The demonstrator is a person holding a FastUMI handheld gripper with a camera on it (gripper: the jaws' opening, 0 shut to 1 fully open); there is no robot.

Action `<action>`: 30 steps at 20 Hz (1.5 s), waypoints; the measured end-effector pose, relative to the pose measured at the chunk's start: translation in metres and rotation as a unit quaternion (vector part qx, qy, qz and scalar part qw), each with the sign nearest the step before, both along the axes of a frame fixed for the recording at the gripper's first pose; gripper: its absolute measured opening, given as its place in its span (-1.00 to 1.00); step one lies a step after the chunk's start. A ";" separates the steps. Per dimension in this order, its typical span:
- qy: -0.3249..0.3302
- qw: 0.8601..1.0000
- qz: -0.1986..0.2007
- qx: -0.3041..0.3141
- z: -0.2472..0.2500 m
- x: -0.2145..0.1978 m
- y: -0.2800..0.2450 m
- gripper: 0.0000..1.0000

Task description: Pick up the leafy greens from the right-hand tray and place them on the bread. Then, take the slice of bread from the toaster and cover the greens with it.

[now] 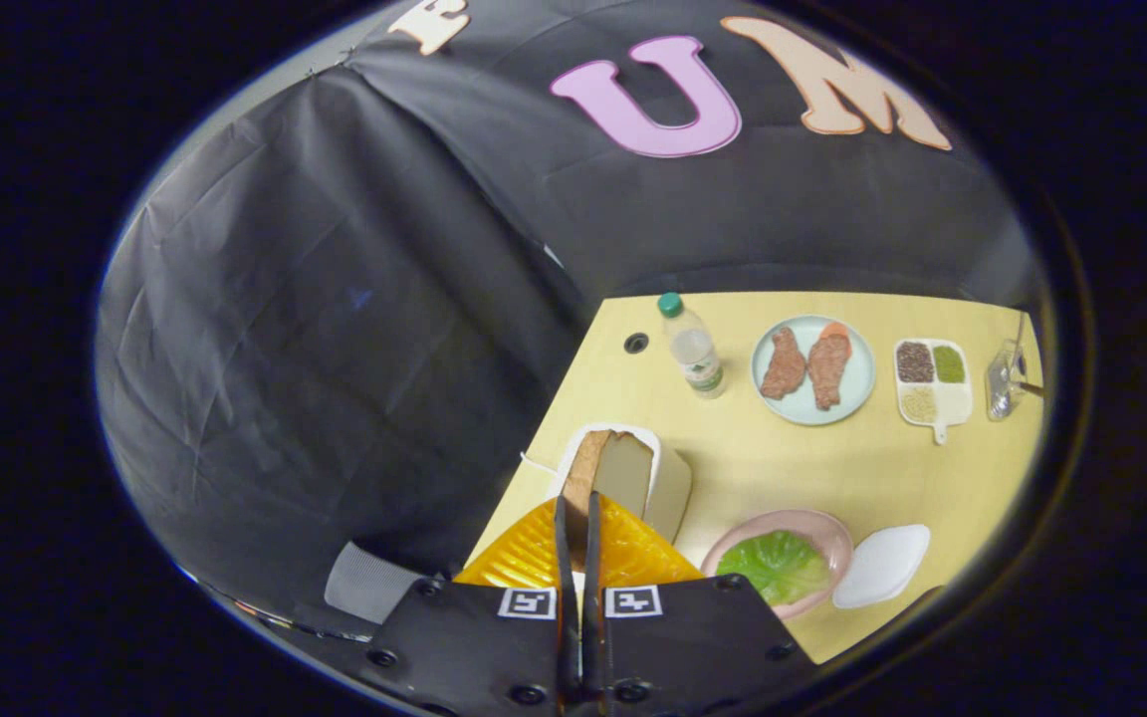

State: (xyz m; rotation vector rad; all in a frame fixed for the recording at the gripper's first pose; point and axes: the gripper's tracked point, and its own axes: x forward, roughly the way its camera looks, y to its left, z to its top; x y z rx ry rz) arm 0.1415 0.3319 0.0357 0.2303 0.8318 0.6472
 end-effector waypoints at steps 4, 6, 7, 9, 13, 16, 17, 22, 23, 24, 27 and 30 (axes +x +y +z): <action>0.013 0.999 -0.030 0.010 -0.013 -0.007 -0.045 -0.92; 0.029 0.999 -0.041 0.010 -0.033 -0.012 -0.065 -0.92; 0.041 0.998 -0.046 0.013 -0.044 -0.015 -0.072 -0.92; 0.065 0.996 -0.056 0.018 -0.068 -0.023 -0.086 -0.92; 0.098 0.993 -0.051 0.047 -0.111 -0.035 -0.092 -0.92; 0.109 0.990 -0.041 0.080 -0.138 -0.033 -0.094 -0.92; 0.107 0.990 -0.045 0.079 -0.149 -0.028 -0.098 -0.92; 0.133 0.985 -0.067 0.084 -0.204 -0.013 -0.139 -0.92; 0.137 0.983 -0.076 0.100 -0.207 -0.005 -0.142 -0.92; 0.135 0.982 -0.088 0.095 -0.213 0.001 -0.151 -0.92; 0.117 0.988 -0.095 0.035 -0.241 0.005 -0.179 -0.92; 0.124 0.987 -0.100 0.027 -0.259 0.002 -0.182 -0.91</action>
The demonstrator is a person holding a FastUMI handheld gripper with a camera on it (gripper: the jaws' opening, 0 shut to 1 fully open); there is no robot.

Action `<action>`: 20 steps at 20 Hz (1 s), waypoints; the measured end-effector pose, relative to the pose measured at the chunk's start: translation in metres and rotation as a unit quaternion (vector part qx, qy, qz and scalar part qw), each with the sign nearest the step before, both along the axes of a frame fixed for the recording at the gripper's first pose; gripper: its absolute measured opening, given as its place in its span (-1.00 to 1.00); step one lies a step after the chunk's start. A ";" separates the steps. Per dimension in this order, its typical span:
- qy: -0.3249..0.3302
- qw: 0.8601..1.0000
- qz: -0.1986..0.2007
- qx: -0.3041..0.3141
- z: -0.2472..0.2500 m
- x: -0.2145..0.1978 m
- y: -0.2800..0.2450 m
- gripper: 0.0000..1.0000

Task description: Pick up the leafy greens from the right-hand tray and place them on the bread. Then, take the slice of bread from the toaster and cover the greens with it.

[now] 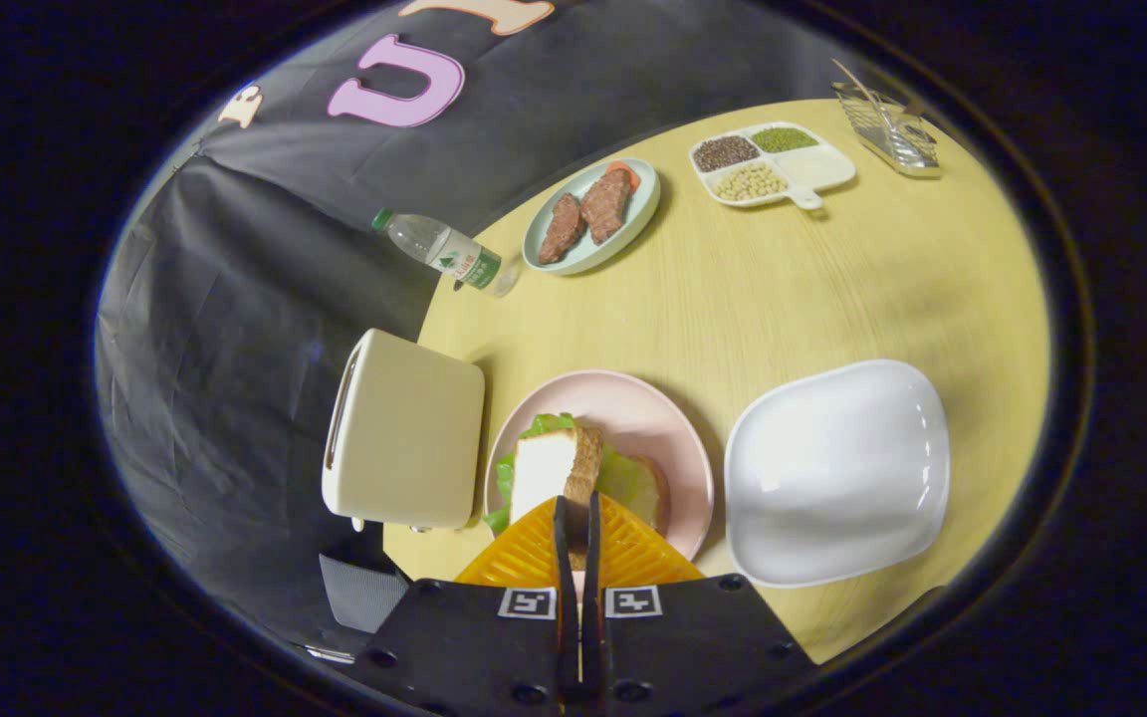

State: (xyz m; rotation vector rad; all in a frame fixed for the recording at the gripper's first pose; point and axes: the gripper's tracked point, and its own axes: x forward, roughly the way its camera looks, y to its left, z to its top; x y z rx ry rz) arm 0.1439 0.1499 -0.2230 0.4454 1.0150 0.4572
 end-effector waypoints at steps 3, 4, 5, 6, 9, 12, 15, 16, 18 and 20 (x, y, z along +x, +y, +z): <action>-0.008 0.999 0.009 -0.037 -0.017 0.001 -0.011 -0.92; -0.011 0.999 0.012 -0.048 -0.022 0.000 -0.011 -0.91; -0.015 0.998 0.015 -0.057 -0.025 0.000 -0.012 -0.90; -0.019 0.997 0.017 -0.067 -0.027 -0.001 -0.012 -0.88; -0.045 0.993 0.034 -0.107 -0.029 -0.005 -0.014 -0.82; -0.072 0.984 0.056 -0.152 -0.033 -0.012 -0.015 -0.72; -0.098 0.978 0.062 -0.171 -0.026 -0.018 -0.016 -0.29; -0.111 0.977 0.057 -0.173 -0.021 -0.018 -0.017 -0.15; -0.142 0.974 0.038 -0.173 -0.004 -0.018 -0.021 0.14; -0.185 0.969 0.020 -0.161 0.019 -0.017 -0.025 0.42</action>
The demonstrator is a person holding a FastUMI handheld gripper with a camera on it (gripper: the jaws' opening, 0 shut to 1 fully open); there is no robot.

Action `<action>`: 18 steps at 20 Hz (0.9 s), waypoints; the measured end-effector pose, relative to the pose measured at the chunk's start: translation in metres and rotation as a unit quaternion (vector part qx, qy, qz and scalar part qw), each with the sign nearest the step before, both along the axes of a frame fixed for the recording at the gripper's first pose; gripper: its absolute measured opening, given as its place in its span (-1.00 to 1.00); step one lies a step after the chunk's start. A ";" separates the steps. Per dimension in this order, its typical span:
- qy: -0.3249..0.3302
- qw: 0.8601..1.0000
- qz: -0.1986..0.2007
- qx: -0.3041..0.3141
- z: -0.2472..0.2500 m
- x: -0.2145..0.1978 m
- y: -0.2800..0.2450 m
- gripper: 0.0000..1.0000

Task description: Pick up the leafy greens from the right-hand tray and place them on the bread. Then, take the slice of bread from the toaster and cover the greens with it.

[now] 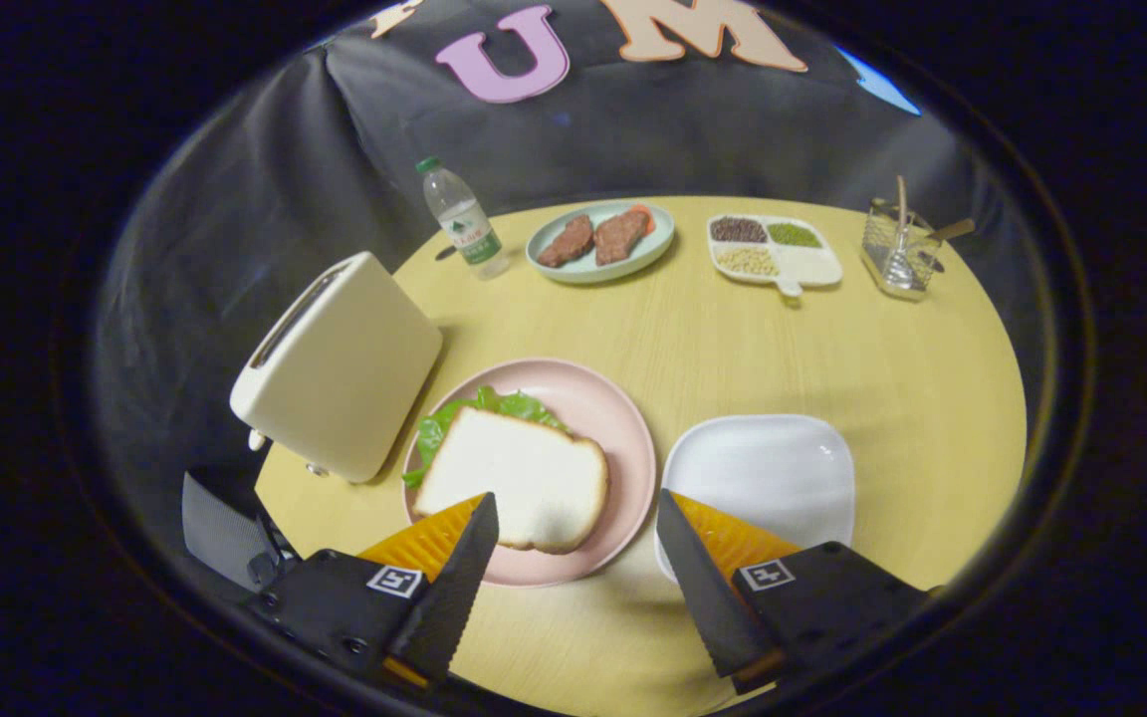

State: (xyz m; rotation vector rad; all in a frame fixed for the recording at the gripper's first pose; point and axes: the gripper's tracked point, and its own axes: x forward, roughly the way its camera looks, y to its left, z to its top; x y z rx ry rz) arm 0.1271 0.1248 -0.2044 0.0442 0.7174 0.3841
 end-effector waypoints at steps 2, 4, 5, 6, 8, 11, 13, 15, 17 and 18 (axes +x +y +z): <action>-0.044 0.999 -0.011 0.024 0.025 -0.001 -0.007 0.71; -0.088 0.995 -0.024 0.049 0.052 -0.002 -0.017 0.99; -0.116 0.991 -0.032 0.055 0.067 -0.002 -0.025 0.99; -0.145 0.987 -0.040 0.055 0.081 -0.005 -0.038 0.99; -0.210 0.975 -0.055 0.046 0.112 -0.008 -0.057 0.98; -0.306 0.949 -0.068 0.033 0.165 -0.016 -0.073 0.98; -0.351 0.933 -0.084 0.015 0.194 -0.028 -0.087 0.98; -0.384 0.918 -0.099 0.008 0.219 -0.036 -0.096 0.98; -0.407 0.906 -0.114 0.017 0.237 -0.048 -0.101 0.98; -0.415 0.901 -0.121 0.020 0.244 -0.053 -0.105 0.98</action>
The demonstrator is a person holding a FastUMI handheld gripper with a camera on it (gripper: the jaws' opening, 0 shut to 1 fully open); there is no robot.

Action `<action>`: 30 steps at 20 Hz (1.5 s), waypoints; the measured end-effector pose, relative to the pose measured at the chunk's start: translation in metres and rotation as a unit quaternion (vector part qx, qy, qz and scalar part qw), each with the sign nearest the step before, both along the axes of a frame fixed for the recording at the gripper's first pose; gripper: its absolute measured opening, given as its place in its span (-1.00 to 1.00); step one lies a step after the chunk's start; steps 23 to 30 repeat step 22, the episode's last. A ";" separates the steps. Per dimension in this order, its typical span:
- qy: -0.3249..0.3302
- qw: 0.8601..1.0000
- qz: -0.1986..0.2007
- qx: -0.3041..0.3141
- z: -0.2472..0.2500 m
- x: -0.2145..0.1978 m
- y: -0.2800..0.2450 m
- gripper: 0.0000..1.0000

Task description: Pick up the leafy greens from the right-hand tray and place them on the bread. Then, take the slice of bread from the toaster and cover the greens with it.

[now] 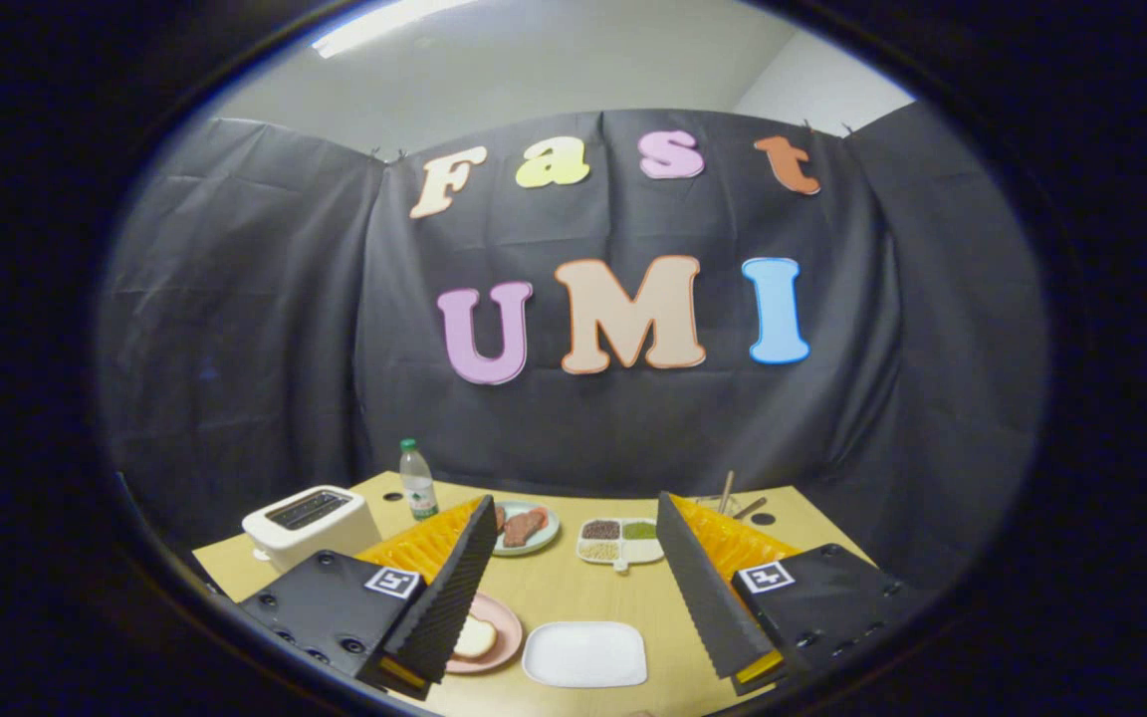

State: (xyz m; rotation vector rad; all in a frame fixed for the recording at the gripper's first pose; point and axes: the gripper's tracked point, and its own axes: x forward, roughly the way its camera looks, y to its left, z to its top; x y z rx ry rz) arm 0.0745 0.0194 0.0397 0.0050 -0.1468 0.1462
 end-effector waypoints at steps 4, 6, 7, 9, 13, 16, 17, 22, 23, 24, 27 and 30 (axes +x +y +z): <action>-0.022 0.999 -0.033 0.013 0.009 -0.025 -0.022 0.98; -0.023 0.999 -0.044 0.010 0.008 -0.033 -0.033 0.98; -0.023 0.999 -0.049 0.009 0.009 -0.038 -0.037 0.98; -0.025 0.998 -0.057 0.011 0.011 -0.043 -0.047 0.98; -0.023 0.997 -0.067 0.022 0.009 -0.056 -0.070 0.99; -0.024 0.997 -0.071 0.029 0.009 -0.064 -0.090 0.98; -0.026 0.997 -0.073 0.030 0.010 -0.068 -0.097 0.98; -0.038 0.995 -0.080 0.044 0.017 -0.077 -0.139 0.98; -0.038 0.995 -0.080 0.044 0.017 -0.077 -0.139 0.98; -0.038 0.995 -0.080 0.044 0.017 -0.077 -0.139 0.98; -0.038 0.995 -0.080 0.044 0.017 -0.077 -0.139 0.98; -0.038 0.995 -0.080 0.044 0.017 -0.077 -0.139 0.98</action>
